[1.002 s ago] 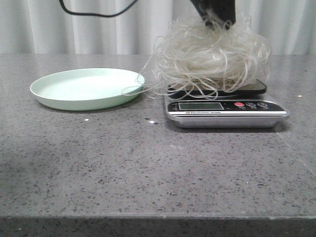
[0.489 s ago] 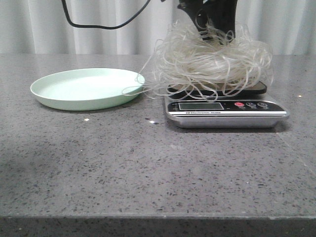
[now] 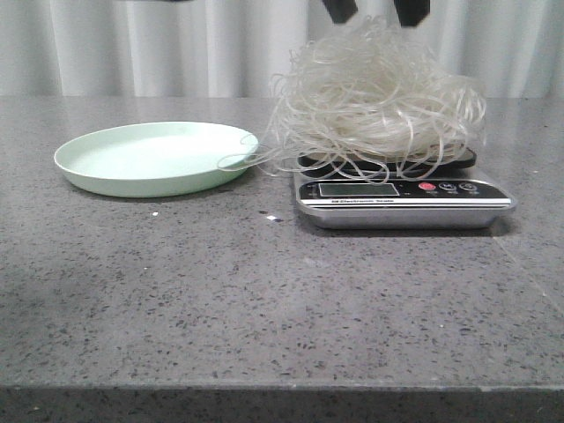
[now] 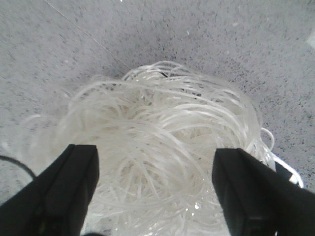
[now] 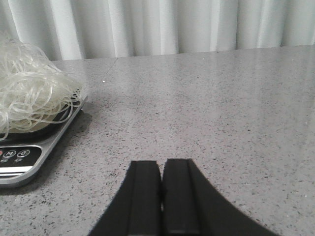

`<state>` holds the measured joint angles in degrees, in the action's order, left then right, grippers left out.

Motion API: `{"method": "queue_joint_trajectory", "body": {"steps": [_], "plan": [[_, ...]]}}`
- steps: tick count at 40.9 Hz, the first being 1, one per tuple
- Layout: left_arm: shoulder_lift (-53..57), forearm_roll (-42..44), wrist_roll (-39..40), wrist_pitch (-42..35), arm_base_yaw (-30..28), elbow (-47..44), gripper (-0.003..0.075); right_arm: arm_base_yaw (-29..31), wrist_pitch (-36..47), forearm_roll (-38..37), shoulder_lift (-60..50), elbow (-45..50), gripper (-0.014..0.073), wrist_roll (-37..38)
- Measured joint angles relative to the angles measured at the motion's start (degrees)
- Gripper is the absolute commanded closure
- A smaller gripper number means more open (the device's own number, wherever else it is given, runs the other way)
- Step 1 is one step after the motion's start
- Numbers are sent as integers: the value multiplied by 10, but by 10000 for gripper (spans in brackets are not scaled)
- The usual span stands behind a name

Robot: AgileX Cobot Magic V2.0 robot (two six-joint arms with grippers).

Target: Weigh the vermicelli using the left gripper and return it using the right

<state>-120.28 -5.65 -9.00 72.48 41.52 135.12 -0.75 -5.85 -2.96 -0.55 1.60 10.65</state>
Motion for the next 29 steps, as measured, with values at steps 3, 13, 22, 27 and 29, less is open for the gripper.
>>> {"method": "queue_joint_trajectory", "body": {"steps": [3, 13, 22, 27, 29], "plan": [[15, 2, 0, 0, 0, 0, 174, 0, 0, 0, 0, 0, 444, 0], [66, 6, 8, 1, -28, -2, 175, 0, 0, 0, 0, 0, 444, 0], [135, 15, 13, 1, -95, -69, 178, 0, 0, 0, 0, 0, 444, 0], [187, 22, 13, 1, -135, -134, 211, 0, 0, 0, 0, 0, 444, 0], [211, 23, 13, -2, -149, -161, 232, 0, 0, 0, 0, 0, 444, 0]]}}
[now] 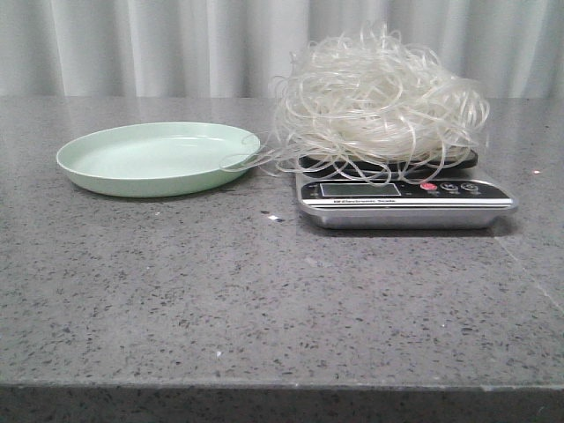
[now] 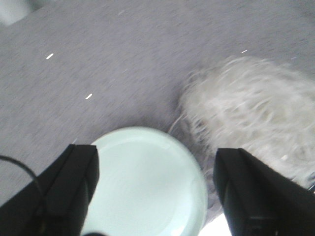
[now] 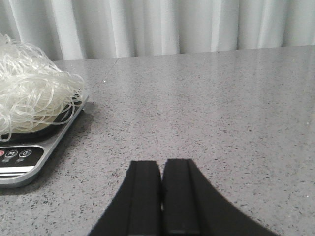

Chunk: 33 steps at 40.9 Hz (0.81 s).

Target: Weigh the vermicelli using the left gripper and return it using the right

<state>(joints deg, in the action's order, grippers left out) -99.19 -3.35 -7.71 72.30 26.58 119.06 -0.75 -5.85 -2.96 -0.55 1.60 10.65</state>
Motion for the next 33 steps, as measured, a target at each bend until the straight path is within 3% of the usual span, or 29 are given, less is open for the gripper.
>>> {"method": "queue_joint_trajectory", "body": {"steps": [13, 33], "plan": [[187, 5, 0, -102, -82, -226, 276, 0, 0, 0, 0, 0, 444, 0], [559, 43, 0, -292, -121, -654, 521, 0, 4, 0, 0, 0, 444, 0]]}}
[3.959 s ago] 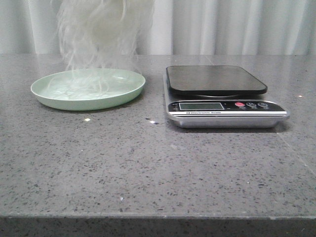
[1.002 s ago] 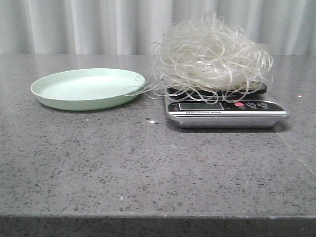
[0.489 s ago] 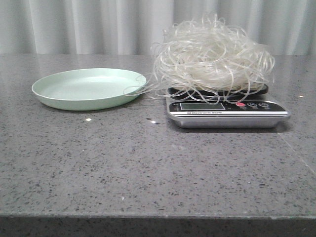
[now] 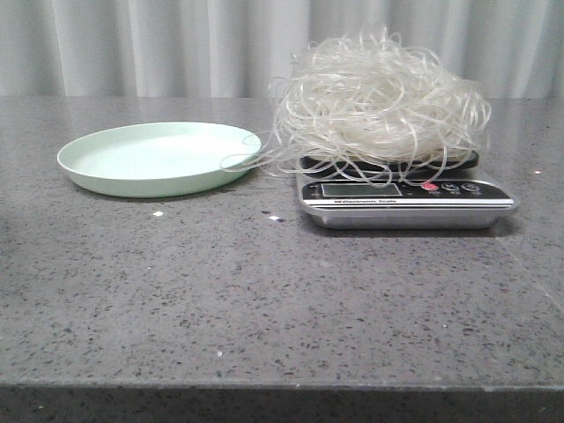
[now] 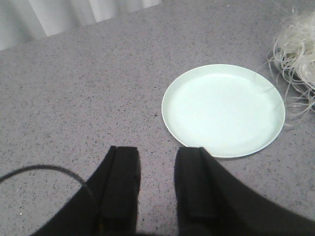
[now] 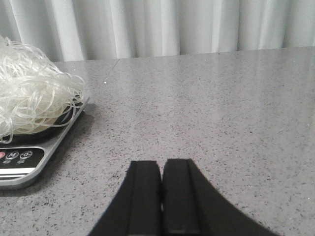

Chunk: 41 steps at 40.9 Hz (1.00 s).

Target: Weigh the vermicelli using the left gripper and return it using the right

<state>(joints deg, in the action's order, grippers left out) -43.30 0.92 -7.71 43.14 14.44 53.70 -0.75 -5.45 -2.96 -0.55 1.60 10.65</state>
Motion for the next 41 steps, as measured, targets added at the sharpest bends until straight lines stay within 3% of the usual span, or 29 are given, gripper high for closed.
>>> {"method": "queue_joint_trajectory", "body": {"steps": [4, 15, 25, 33, 41], "plan": [[63, 7, 0, -22, 0, -63, 589, 0, 5, 0, 0, 0, 444, 0], [179, 15, 0, -71, 0, -189, 583, 0, 31, 0, 0, 0, 444, 0], [202, 15, 13, -108, 0, -228, 583, 0, 50, 1, 0, -11, 440, 0], [202, 15, 16, -139, -1, -229, 583, 0, 38, 2, 24, -106, 440, 0], [202, 15, 16, -145, -1, -229, 583, -2, -24, 2, 162, -272, 444, 0]]}}
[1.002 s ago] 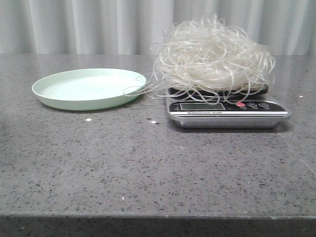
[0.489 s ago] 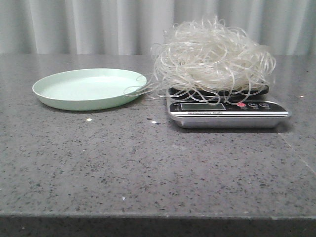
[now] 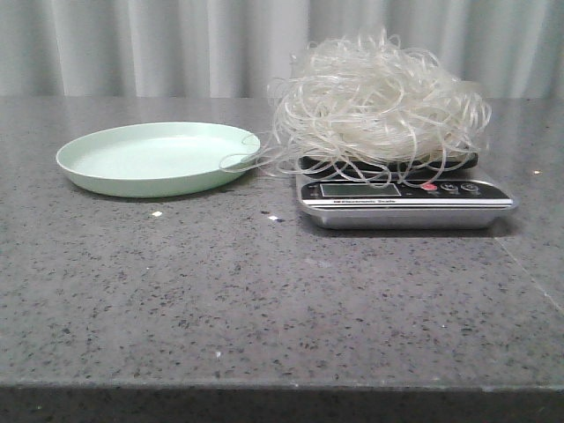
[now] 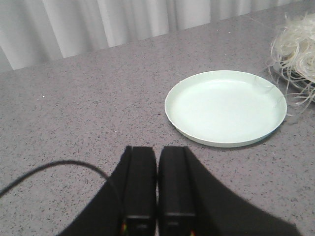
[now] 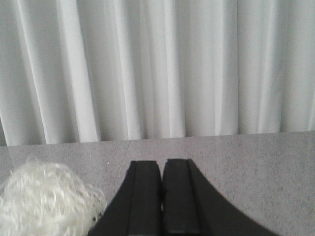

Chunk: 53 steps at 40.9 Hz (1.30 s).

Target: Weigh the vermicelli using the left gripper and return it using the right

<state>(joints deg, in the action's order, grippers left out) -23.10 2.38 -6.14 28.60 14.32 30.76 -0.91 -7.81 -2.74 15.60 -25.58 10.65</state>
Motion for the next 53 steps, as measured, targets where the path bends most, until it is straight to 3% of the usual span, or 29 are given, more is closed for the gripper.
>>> {"method": "queue_joint_trajectory", "body": {"steps": [8, 15, 25, 30, 40, 53], "plan": [[0, 1, 0, -1, 0, 0, 583, -31, -40, 0, 156, -175, 444, 0], [0, 1, 0, -1, 0, 0, 583, -104, -73, 1, 267, -301, 420, -1], [0, 1, 0, -1, 0, 0, 583, -213, -137, 1, 383, -393, 73, -46], [0, 1, 0, -1, 0, 0, 583, -236, -179, 1, 434, -413, -31, -57], [0, 1, 0, -1, 0, 0, 583, -247, -261, 1, 511, -429, -25, -102], [0, 1, 0, -1, 0, 0, 583, -247, -278, 1, 595, -429, -25, -135]]}}
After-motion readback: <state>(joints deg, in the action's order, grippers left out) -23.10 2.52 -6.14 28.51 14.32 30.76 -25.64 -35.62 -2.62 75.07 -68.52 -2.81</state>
